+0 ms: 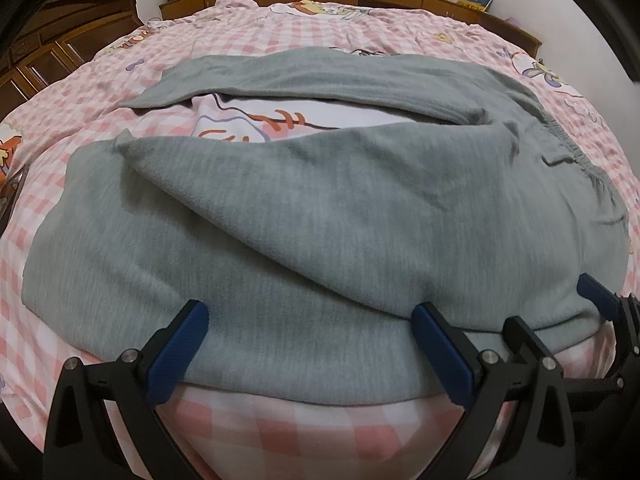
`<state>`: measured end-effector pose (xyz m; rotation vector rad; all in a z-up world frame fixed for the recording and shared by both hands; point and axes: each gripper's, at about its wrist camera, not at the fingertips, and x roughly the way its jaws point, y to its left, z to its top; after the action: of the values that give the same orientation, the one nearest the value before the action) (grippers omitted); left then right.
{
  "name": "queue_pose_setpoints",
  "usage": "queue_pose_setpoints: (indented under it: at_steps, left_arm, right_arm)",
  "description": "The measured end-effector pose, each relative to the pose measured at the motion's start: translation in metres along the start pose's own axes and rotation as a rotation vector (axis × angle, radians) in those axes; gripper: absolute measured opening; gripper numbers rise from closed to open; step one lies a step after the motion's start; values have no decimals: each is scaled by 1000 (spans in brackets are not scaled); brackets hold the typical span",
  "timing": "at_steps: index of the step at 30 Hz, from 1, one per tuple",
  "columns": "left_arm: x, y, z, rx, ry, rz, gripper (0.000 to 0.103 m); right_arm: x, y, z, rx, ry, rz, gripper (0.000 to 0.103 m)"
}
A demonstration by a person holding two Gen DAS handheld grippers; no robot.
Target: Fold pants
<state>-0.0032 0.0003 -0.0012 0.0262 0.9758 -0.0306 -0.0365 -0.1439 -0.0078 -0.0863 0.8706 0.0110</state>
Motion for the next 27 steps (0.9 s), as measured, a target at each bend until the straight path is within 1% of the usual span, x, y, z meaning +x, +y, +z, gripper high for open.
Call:
queue_pose_setpoints:
  at_steps: [15, 19, 27]
  left_arm:
    - [-1, -1, 0, 3, -2, -1, 103]
    - [0, -1, 0, -1, 10, -4, 103]
    - [0, 0, -3, 17, -5, -11, 103]
  right_arm:
    - [0, 0, 0, 1, -1, 0, 103]
    - [-1, 1, -1, 3, -2, 1, 103]
    - [-1, 2, 0, 4, -1, 3, 103]
